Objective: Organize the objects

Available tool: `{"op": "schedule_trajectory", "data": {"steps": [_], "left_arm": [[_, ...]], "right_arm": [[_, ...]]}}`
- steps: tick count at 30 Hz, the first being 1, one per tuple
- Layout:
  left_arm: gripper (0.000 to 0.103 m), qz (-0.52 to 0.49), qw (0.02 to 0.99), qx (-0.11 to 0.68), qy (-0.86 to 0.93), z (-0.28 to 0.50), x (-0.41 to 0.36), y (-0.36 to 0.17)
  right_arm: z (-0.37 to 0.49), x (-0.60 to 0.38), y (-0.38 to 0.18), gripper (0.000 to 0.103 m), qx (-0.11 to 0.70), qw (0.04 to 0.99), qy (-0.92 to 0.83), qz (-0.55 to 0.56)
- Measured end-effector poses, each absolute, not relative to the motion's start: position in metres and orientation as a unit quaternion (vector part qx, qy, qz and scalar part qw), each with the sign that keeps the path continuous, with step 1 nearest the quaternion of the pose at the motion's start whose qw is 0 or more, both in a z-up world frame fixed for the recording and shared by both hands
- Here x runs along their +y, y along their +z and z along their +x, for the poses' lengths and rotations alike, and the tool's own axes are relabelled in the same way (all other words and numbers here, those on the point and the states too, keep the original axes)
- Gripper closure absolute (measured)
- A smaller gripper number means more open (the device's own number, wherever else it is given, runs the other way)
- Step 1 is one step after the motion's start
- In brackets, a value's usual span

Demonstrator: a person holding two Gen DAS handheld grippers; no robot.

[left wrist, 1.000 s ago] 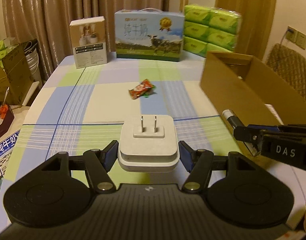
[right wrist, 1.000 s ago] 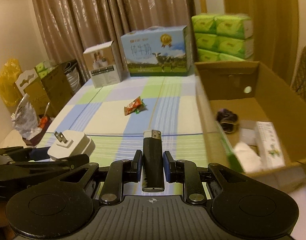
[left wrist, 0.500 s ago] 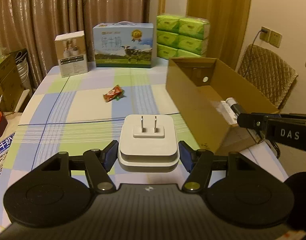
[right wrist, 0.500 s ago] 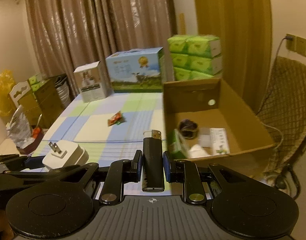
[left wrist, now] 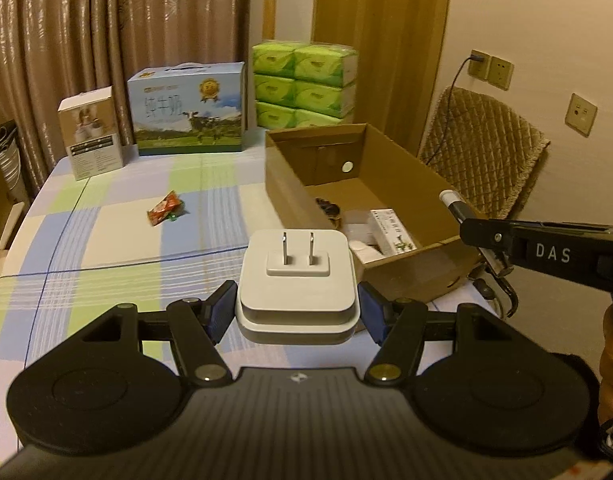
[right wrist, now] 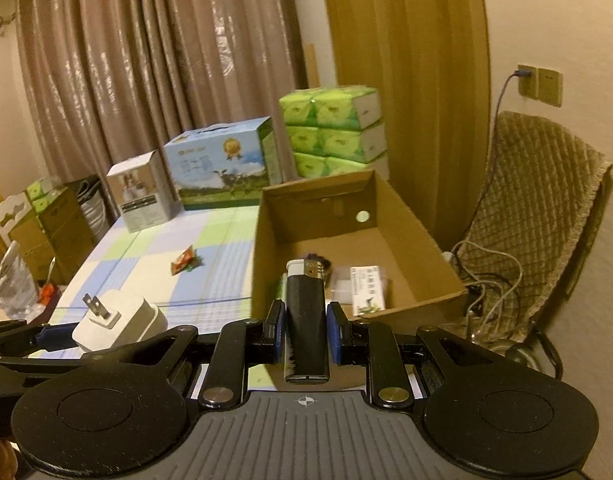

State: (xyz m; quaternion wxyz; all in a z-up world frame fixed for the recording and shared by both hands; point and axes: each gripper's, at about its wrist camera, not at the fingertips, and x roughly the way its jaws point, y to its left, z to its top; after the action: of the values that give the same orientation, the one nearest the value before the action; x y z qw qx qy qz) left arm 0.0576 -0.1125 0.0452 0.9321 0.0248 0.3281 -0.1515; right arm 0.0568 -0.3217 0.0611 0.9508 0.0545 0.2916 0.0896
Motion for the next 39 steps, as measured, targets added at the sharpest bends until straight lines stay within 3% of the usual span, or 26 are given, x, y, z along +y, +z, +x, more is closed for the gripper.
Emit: {"op": "schedule_trajectory", "data": {"steps": [39], "left_arm": [[0.043, 0.037, 0.922, 0.333, -0.193, 0.084, -0.175, 0.045]], "right_arm": [[0.08, -0.377, 0.065, 0.084, 0.287, 0.954, 0.058, 0.067]]}}
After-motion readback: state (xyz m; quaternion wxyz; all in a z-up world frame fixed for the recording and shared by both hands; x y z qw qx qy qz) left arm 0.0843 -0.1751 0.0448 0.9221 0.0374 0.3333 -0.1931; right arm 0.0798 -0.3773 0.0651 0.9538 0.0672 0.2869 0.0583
